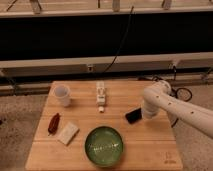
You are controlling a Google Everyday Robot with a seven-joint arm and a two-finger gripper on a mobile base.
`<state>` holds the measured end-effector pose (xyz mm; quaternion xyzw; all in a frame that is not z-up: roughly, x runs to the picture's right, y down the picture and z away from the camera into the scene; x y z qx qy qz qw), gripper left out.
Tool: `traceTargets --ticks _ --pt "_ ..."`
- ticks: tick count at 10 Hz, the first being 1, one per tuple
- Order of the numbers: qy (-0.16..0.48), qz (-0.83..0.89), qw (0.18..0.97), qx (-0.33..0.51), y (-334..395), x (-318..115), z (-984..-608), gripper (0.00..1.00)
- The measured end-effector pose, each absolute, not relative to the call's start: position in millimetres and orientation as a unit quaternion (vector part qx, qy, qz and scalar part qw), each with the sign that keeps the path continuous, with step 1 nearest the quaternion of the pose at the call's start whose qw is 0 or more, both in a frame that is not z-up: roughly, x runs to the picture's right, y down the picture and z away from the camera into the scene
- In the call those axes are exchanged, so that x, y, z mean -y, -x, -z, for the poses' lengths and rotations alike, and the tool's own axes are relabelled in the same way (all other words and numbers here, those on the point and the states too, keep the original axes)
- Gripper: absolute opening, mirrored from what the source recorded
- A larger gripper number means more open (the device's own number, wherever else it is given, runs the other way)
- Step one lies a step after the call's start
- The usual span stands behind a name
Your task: Push the eraser across the table
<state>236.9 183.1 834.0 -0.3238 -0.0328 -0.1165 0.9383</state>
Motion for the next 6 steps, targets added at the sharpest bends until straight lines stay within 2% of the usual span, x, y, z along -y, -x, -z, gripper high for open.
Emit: traceTargets --ticks 6 --pt "0.326 0.16 0.931 0.037 -217.8 -177.2 -842.1 0.01"
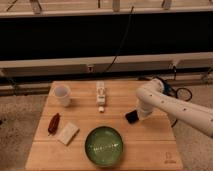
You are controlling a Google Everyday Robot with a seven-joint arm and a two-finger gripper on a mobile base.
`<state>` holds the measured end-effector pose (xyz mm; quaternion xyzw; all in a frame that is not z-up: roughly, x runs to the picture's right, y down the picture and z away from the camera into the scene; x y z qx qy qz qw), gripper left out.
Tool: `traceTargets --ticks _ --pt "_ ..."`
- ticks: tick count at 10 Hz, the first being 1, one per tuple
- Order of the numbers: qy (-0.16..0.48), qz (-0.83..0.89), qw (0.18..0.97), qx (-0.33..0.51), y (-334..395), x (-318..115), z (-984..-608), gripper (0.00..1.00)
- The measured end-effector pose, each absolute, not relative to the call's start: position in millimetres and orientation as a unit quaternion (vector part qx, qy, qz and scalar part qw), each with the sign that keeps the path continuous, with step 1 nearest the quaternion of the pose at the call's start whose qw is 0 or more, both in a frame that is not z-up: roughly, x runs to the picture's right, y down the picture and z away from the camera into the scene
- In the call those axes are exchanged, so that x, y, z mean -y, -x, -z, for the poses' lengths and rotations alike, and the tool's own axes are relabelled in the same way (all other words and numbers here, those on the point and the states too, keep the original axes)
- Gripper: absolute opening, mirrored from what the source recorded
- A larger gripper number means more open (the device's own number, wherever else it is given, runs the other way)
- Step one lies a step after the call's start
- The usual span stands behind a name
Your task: Push the eraser across the table
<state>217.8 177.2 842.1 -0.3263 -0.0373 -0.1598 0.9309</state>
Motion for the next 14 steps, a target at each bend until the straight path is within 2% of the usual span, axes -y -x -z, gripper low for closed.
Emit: traceTargets --ticks 9,14 --pt "0.324 0.228 0.917 0.047 -190.1 -163.3 -853.8 0.01" --pt "0.326 0.218 0.919 0.049 -206.4 -136.6 -867.9 0.01"
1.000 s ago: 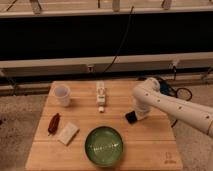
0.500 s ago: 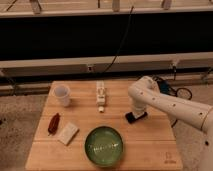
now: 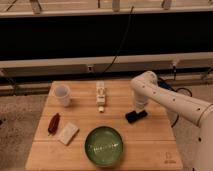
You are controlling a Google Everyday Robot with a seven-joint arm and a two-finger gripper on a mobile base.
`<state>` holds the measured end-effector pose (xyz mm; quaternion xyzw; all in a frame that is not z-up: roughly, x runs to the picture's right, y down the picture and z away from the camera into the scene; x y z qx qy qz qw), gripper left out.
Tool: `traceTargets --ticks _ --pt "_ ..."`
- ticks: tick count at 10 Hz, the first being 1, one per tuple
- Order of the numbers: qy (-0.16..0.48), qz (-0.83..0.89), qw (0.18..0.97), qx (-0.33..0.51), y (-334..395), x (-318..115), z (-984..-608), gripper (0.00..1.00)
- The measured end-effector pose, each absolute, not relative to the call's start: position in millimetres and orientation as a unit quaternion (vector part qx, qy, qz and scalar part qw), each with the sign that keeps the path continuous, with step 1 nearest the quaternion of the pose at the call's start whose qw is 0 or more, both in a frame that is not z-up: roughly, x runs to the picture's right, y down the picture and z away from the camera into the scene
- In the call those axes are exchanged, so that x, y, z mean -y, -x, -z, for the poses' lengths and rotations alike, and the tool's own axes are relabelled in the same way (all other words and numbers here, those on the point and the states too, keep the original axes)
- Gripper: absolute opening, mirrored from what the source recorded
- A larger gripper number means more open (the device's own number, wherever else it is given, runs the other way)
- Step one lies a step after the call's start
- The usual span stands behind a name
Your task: Push the eraser across the table
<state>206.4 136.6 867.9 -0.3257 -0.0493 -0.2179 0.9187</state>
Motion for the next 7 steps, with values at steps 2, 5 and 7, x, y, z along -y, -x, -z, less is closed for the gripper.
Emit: traceTargets --ticks 2,5,7 --pt "0.327 0.216 0.919 0.048 -211.7 -132.0 -873.4 0.01" --pt "0.328 0.221 0.917 0.051 -213.6 -125.0 -878.9 0.01" --pt "0.329 0.222 0.917 0.052 -212.7 -120.6 -882.7 0.01"
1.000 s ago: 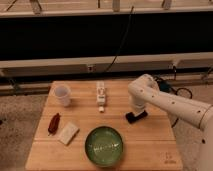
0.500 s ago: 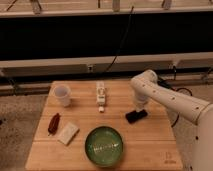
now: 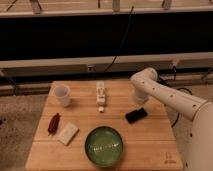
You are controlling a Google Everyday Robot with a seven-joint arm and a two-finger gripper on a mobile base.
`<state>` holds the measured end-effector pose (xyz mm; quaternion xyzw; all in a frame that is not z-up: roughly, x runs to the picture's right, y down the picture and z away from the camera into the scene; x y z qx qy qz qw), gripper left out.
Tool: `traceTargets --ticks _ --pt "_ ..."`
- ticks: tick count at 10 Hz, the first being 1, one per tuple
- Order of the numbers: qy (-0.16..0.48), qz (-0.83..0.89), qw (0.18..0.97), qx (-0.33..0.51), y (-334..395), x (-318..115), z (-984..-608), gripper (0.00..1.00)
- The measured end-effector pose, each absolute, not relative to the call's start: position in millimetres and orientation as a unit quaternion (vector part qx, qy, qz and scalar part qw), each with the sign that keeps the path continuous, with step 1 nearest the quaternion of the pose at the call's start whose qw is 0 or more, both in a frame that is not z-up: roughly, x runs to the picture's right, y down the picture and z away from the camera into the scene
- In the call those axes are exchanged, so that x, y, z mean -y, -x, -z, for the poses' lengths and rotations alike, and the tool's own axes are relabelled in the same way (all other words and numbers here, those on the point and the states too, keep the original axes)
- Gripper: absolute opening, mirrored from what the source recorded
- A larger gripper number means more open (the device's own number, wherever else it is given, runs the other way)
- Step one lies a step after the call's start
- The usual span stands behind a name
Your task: Push the eraser across the table
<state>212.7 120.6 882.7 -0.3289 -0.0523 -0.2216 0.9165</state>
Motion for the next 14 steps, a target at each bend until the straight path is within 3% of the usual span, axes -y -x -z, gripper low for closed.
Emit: traceTargets --ticks 14 --pt "0.336 0.274 0.898 0.071 -208.2 -120.0 -887.1 0.01"
